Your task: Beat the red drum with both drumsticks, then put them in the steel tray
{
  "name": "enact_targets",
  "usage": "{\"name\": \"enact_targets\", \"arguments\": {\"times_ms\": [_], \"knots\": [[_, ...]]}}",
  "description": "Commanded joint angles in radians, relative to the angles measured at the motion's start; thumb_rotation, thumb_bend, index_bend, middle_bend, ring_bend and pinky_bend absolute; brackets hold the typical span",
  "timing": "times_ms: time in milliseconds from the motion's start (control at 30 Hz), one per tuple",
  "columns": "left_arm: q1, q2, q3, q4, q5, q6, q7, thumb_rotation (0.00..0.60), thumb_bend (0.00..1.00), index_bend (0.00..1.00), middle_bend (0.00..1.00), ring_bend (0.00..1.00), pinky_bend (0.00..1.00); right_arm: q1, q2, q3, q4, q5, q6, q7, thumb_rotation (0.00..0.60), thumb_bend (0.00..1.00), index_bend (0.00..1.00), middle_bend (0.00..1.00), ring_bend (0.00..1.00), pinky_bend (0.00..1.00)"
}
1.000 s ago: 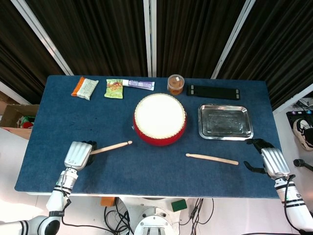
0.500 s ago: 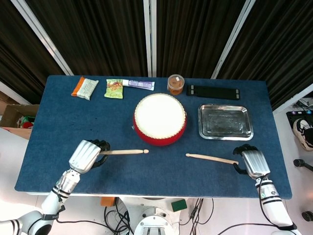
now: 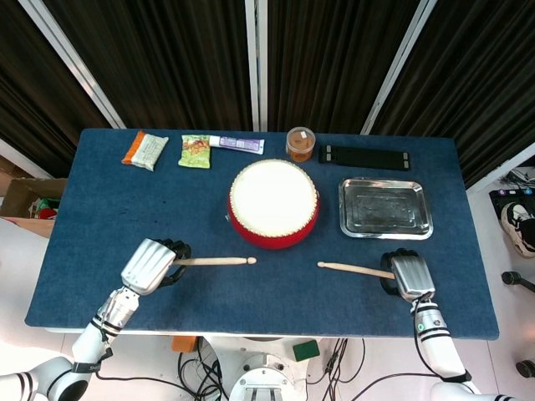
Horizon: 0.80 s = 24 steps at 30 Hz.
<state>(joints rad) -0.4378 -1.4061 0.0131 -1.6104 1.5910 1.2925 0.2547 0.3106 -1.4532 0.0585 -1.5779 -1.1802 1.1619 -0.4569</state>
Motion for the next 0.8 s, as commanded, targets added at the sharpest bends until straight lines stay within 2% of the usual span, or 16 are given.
{"name": "enact_targets", "arguments": {"times_ms": [33, 300, 800], "knots": [[0.001, 0.001, 0.0, 0.0, 0.001, -0.002, -0.001, 0.6, 0.57, 0.65, 0.66, 0.61, 0.76, 0.004, -0.017, -0.006, 0.016, 0.0, 0.008, -0.028, 0.6, 0.34, 0.51, 0.51, 0.28, 0.35], [0.006, 0.005, -0.001, -0.001, -0.002, -0.012, -0.004, 0.6, 0.57, 0.65, 0.66, 0.61, 0.76, 0.011, -0.041, -0.009, 0.043, 0.004, 0.019, -0.08, 0.6, 0.33, 0.51, 0.52, 0.29, 0.34], [0.011, 0.008, -0.005, 0.003, -0.001, -0.02, -0.008, 0.6, 0.57, 0.65, 0.65, 0.61, 0.75, 0.021, -0.067, -0.013, 0.077, 0.002, 0.013, -0.092, 0.6, 0.33, 0.56, 0.56, 0.32, 0.33]]}}
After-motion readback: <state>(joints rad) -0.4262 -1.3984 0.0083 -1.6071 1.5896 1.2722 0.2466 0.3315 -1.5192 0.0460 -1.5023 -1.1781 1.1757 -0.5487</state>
